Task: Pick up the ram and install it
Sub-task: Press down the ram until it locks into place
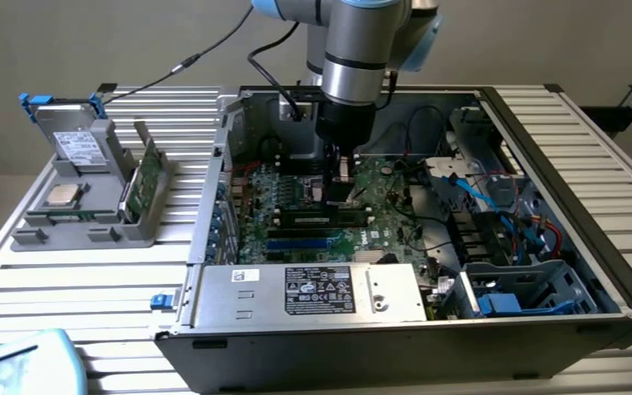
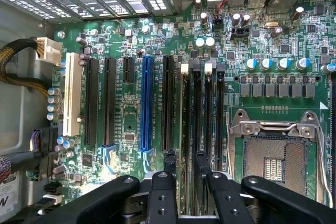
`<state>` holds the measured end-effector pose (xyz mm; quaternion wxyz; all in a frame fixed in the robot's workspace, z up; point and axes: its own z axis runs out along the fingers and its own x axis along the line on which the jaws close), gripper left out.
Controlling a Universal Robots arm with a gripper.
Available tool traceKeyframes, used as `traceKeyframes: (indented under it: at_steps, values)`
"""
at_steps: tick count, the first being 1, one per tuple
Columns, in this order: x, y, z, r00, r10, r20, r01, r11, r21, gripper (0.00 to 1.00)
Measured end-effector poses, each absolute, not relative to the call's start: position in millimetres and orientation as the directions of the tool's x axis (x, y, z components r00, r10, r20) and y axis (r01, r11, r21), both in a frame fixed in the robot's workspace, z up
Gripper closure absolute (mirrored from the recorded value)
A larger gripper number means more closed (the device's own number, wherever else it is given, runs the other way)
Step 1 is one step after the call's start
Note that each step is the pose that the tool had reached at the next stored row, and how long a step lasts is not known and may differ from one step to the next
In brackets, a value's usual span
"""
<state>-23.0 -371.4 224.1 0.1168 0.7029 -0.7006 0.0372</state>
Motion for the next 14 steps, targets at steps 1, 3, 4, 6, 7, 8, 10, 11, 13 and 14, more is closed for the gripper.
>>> traceKeyframes:
  at_steps: [1, 3, 4, 6, 7, 8, 10, 11, 13, 14]
  values:
    - [-23.0, -371.9, 226.8, 0.015, -0.976, 0.216, -0.994, 0.009, 0.112, 0.72]
    - [-23.0, -373.1, 233.5, 0.015, -0.976, 0.216, -0.994, 0.009, 0.112, 0.72]
    - [-23.0, -373.8, 234.9, 0.015, -0.976, 0.216, -0.994, 0.009, 0.112, 0.72]
    - [-23.2, -375.7, 236.7, 0.015, -0.976, 0.216, -0.994, 0.009, 0.112, 0.72]
    - [-23.3, -376.2, 236.9, 0.015, -0.976, 0.216, -0.994, 0.009, 0.112, 0.72]
    - [-23.3, -376.2, 236.9, 0.015, -0.976, 0.216, -0.994, 0.009, 0.112, 0.72]
    - [-23.4, -376.2, 236.9, 0.015, -0.976, 0.216, -0.994, 0.009, 0.112, 0.72]
    - [-23.5, -376.2, 236.9, 0.015, -0.976, 0.216, -0.994, 0.009, 0.112, 0.74]
    - [-24.2, -376.3, 237.0, 0.015, -0.976, 0.216, -0.994, 0.008, 0.109, 0.87]
    - [-25.1, -376.2, 237.0, 0.017, -0.976, 0.216, -0.994, 0.007, 0.108, 0.87]
